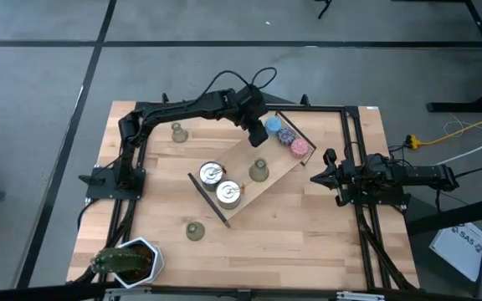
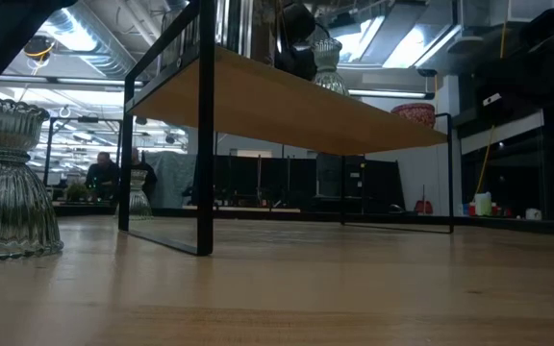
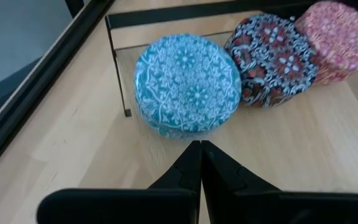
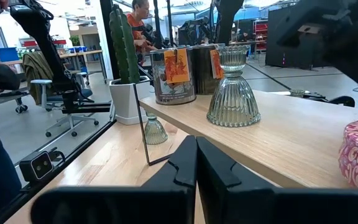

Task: Pick & Place candle stick holders
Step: Put the blue patterned scented candle on the shelf, then put the top transparent candle holder on the shelf

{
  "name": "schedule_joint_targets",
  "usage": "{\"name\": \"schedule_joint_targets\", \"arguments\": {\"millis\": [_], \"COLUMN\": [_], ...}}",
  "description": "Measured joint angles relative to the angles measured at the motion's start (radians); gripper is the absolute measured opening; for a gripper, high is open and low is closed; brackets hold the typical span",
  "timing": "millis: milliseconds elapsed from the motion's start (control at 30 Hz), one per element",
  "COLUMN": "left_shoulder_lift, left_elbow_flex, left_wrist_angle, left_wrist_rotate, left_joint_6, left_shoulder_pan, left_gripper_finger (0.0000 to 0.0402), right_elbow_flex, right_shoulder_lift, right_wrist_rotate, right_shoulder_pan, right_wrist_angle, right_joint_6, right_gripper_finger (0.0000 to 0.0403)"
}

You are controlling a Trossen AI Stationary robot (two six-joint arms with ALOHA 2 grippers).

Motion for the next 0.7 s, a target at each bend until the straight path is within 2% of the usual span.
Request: {"name": "schedule_joint_targets", "arguments": {"millis": [700], "left_shoulder_lift": [0.007], "left_elbow_flex": [0.0], "left_wrist_angle": [0.044], "left_wrist_rotate": [-0.009], "left_joint_6": [-0.01], "left_shoulder_pan": [-0.008], "left_gripper_finger": [0.0002], "right_elbow_flex": [0.0], "right_shoulder_lift": [0.0], "right_wrist_rotate": [0.0], "right_shoulder_pan": [0.0], "right_wrist_angle": [0.0], "right_joint_6": [0.0], "right_gripper_finger": [0.001]}}
